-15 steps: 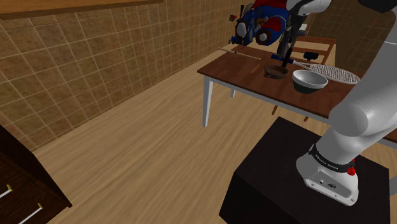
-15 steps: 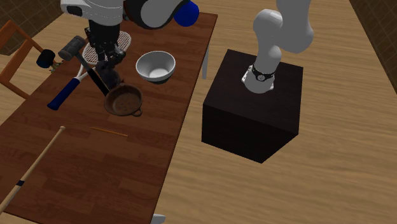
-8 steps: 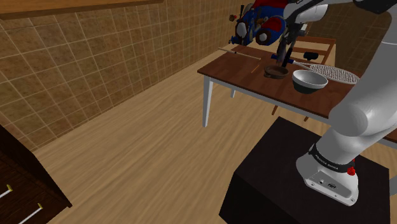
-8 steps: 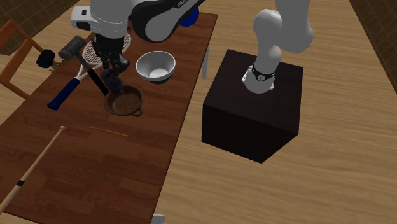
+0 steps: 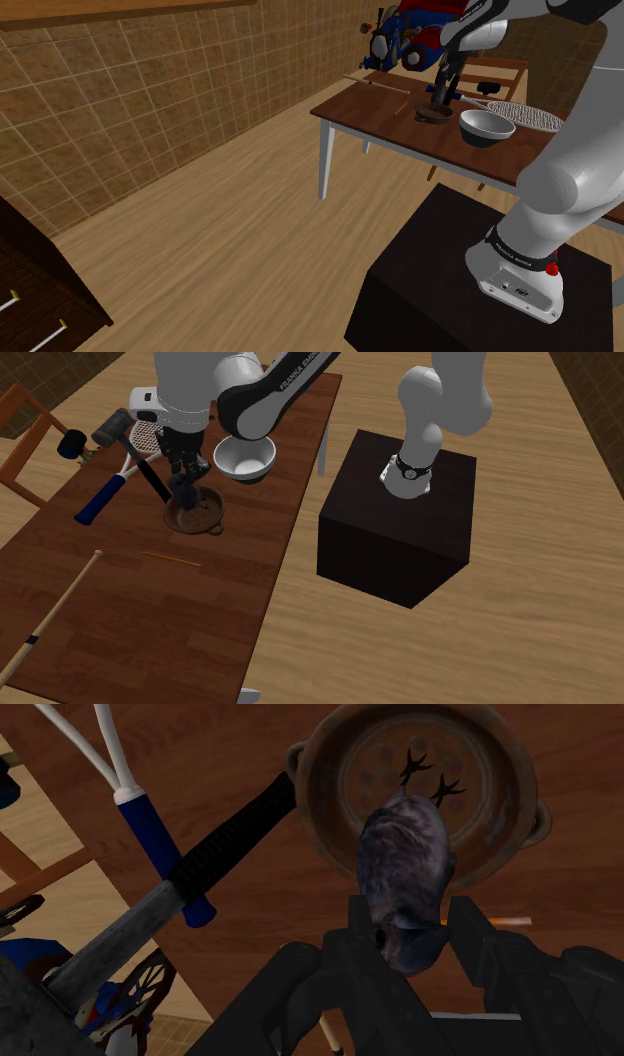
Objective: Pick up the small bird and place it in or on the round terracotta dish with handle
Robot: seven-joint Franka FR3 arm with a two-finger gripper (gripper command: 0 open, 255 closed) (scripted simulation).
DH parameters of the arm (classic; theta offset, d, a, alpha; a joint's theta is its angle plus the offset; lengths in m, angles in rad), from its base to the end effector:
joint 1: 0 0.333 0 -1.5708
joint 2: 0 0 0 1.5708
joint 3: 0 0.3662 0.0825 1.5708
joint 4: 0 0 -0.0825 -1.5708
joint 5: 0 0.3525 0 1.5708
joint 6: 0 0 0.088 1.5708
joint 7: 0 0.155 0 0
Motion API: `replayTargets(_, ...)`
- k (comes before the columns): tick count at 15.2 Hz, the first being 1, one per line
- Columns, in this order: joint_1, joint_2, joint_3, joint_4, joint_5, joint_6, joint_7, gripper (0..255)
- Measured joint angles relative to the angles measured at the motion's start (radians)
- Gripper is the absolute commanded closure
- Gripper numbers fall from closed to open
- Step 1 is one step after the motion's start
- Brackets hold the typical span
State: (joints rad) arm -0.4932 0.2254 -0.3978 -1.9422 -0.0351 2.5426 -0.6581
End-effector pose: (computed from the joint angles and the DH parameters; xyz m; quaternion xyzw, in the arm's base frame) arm 0.4118 -0.4862 0.4402 0.9754 -0.0888 0.1010 0.1746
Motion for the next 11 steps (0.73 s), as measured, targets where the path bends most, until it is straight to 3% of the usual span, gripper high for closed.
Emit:
replayTargets(9, -0.006, 0.024, 0.004, -0.013, 0.012, 0.037, -0.006, 255)
replayTargets(10, -0.006, 0.024, 0.004, -0.013, 0.012, 0.037, -0.006, 0)
replayTargets(11, -0.006, 0.024, 0.004, -0.013, 0.012, 0.037, -0.006, 0)
